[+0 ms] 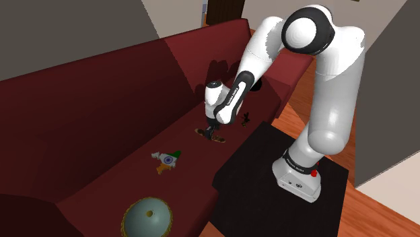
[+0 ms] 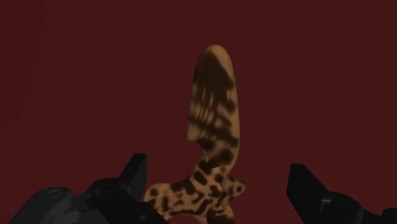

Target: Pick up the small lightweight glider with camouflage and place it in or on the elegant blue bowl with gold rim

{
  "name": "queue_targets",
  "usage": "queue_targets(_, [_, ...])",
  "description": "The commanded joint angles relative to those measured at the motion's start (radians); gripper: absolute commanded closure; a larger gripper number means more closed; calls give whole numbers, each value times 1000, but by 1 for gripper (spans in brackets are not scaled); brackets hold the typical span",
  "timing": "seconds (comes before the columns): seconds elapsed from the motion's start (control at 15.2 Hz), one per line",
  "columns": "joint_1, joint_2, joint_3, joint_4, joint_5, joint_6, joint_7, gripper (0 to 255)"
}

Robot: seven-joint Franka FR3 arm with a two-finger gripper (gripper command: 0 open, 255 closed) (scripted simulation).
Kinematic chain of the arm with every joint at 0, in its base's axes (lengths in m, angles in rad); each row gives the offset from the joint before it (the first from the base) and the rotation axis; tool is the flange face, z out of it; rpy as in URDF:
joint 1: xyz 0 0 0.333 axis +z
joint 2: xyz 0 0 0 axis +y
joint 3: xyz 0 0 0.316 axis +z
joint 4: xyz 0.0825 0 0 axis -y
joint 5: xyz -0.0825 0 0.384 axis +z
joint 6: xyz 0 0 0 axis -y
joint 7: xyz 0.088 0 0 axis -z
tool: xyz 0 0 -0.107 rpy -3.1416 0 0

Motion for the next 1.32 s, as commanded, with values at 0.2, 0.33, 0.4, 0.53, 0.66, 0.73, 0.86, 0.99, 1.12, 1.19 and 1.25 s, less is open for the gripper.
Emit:
queue_targets(0.2, [14,72,-20,17,-18,57,15,0])
queue_targets(0.33, [14,72,-20,17,-18,56,15,0])
queue_targets(0.4, [14,72,-20,17,-18,56,15,0])
queue_targets(0.53, [14,72,-20,17,-18,56,15,0])
queue_targets(0.66, [14,72,-20,17,-18,56,15,0])
queue_targets(0.73, [14,72,-20,17,-18,56,15,255])
queue_targets(0.86, [14,72,-20,17,-18,56,15,255])
queue_targets(0.99, [14,72,-20,17,-18,56,15,255])
queue_targets(1.12, [14,72,-20,17,-18,56,14,255])
queue_targets(1.19, [14,72,-20,17,-18,56,15,255])
queue_targets(1.25, [14,72,-20,17,-18,56,15,255])
